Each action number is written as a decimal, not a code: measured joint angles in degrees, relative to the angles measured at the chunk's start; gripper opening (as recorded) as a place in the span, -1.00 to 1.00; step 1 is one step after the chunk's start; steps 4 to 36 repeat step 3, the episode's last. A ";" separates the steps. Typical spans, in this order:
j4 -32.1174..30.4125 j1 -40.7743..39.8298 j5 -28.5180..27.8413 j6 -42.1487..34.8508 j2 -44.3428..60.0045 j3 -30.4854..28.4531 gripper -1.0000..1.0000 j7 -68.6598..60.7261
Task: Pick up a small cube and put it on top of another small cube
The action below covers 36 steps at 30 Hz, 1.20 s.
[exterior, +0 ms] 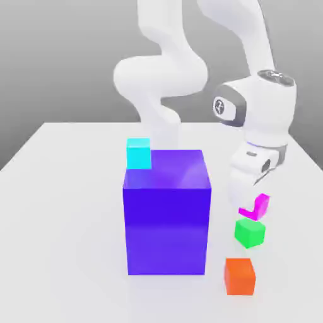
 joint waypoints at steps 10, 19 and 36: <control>0.08 0.51 -2.81 1.43 1.66 -1.15 1.00 1.97; 0.08 0.51 -2.81 1.43 1.66 -1.15 1.00 1.97; 0.08 0.51 -2.81 1.43 1.66 -1.15 1.00 1.97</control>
